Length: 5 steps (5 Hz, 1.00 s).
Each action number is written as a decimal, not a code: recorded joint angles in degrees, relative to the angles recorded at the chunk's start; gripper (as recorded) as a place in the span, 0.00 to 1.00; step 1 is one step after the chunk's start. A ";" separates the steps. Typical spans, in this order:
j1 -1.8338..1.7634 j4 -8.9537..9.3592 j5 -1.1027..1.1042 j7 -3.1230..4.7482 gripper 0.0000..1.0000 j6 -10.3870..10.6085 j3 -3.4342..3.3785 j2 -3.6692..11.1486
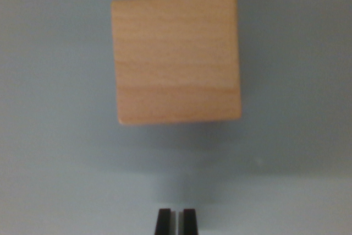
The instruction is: Push wooden cube
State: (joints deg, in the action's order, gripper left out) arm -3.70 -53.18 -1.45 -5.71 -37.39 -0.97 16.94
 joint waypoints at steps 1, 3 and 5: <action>0.00 0.00 0.00 0.00 1.00 0.00 0.00 0.00; 0.03 -1.78 0.02 0.03 1.00 -0.68 0.03 1.10; 0.07 -3.92 0.05 0.07 1.00 -1.49 0.06 2.43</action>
State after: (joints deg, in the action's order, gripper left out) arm -3.64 -57.09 -1.40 -5.64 -38.87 -0.92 19.37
